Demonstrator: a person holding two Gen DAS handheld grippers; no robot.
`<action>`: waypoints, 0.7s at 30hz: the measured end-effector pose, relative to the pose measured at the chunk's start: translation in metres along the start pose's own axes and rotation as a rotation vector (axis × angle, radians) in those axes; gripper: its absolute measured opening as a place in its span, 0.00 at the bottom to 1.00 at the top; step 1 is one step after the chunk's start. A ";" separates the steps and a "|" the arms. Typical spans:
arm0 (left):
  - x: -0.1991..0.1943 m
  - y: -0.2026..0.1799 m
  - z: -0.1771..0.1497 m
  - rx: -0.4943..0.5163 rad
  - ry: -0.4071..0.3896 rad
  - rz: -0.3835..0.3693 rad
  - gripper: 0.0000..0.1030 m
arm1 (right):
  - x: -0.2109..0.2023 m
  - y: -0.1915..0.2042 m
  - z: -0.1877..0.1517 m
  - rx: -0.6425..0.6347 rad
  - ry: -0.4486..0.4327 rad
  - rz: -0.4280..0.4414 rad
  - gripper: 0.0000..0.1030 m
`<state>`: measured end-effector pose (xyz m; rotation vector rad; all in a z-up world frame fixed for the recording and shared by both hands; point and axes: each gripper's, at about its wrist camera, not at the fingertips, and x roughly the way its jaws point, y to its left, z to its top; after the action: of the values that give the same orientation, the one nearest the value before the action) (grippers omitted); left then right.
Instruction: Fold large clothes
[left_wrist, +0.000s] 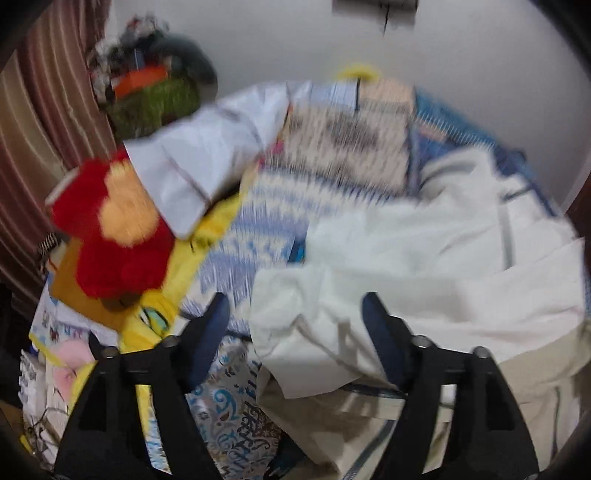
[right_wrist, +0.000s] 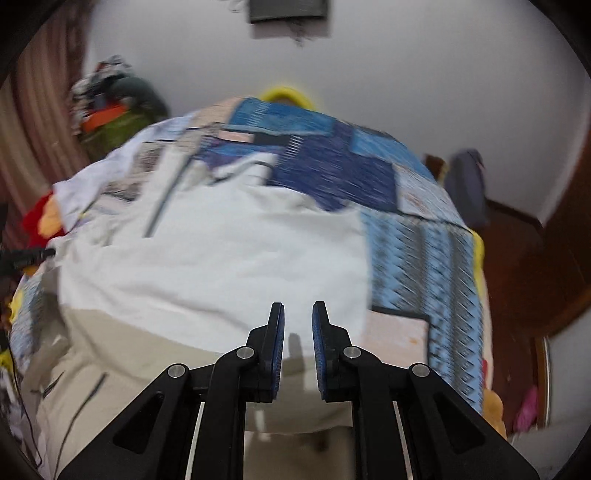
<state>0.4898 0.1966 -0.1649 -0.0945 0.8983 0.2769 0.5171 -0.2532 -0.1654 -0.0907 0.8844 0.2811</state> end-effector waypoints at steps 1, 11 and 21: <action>-0.010 -0.004 0.002 0.011 -0.024 -0.005 0.78 | 0.004 0.011 0.002 -0.012 0.005 0.017 0.11; 0.037 -0.118 -0.034 0.195 0.152 -0.171 0.81 | 0.086 0.055 -0.024 -0.130 0.138 -0.148 0.11; 0.088 -0.127 -0.074 0.226 0.216 -0.169 0.90 | 0.081 0.071 -0.051 -0.366 0.044 -0.347 0.10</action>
<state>0.5209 0.0776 -0.2837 0.0102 1.1232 0.0062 0.5076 -0.1784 -0.2575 -0.5859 0.8365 0.1129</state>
